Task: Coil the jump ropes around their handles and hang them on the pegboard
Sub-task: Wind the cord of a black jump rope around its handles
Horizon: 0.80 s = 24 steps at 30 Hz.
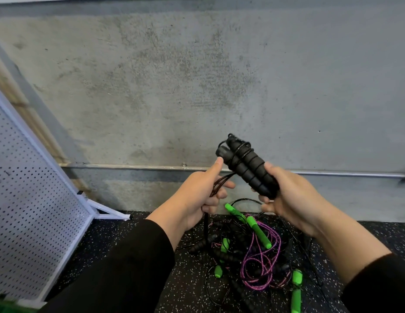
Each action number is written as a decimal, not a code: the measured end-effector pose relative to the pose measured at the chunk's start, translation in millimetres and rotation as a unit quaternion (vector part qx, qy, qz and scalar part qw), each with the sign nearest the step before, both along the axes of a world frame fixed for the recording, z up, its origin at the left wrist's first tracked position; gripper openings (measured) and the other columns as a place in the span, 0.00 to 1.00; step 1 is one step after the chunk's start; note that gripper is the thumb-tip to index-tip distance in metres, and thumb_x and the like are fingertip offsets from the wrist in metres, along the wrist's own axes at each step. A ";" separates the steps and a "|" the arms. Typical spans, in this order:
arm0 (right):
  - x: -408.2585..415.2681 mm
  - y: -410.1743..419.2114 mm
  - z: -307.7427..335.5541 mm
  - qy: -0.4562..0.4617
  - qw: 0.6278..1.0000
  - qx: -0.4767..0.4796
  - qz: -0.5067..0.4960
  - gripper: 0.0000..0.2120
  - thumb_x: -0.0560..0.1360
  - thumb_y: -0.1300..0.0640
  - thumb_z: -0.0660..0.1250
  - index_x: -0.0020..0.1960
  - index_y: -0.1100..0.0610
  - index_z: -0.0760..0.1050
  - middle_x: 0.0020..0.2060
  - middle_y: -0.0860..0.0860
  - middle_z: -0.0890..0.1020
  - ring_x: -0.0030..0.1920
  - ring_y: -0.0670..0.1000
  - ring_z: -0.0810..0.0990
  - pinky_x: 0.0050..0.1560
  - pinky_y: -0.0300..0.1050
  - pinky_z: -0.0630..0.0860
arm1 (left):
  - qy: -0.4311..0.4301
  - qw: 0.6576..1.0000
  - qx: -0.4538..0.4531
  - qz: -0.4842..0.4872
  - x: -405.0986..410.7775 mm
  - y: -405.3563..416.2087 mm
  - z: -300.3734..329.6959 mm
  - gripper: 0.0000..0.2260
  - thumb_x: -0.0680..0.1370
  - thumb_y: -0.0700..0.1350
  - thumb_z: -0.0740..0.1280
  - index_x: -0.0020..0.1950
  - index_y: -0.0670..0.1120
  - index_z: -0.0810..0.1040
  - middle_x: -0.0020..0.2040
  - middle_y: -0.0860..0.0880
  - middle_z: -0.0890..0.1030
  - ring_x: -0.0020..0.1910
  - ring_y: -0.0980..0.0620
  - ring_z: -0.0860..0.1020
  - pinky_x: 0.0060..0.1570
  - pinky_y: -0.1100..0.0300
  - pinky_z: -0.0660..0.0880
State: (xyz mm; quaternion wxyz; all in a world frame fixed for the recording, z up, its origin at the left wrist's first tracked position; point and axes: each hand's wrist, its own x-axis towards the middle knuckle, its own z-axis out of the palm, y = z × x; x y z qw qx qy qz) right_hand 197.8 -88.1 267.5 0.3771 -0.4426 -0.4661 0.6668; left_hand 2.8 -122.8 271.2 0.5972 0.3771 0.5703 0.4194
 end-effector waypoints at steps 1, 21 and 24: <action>-0.3 0.3 -0.6 -0.076 0.996 0.053 -0.002 0.16 0.84 0.47 0.58 0.59 0.56 0.78 0.45 0.58 0.72 0.35 0.51 0.69 0.32 0.45 0.69 | -0.003 1.000 -0.006 0.001 -0.5 0.0 0.0 0.35 0.81 0.67 0.58 0.61 0.35 0.80 0.29 0.52 0.71 0.23 0.57 0.59 0.23 0.64 0.54; -29.2 -13.4 -18.4 -0.475 0.770 0.426 0.010 0.32 0.69 0.47 0.79 0.68 0.47 0.69 0.51 0.44 0.63 0.57 0.49 0.68 0.52 0.49 0.74 | 0.021 0.997 -0.037 0.067 0.3 -5.6 -4.6 0.26 0.76 0.69 0.67 0.44 0.45 0.81 0.28 0.53 0.70 0.22 0.56 0.58 0.25 0.62 0.54; -30.7 -14.8 -20.9 -0.464 0.772 0.434 0.012 0.35 0.68 0.44 0.79 0.70 0.46 0.69 0.52 0.44 0.65 0.57 0.48 0.67 0.53 0.48 0.74 | 0.013 0.996 -0.040 0.084 -2.9 -4.3 -6.0 0.24 0.76 0.67 0.68 0.45 0.45 0.81 0.27 0.52 0.69 0.22 0.56 0.58 0.24 0.62 0.54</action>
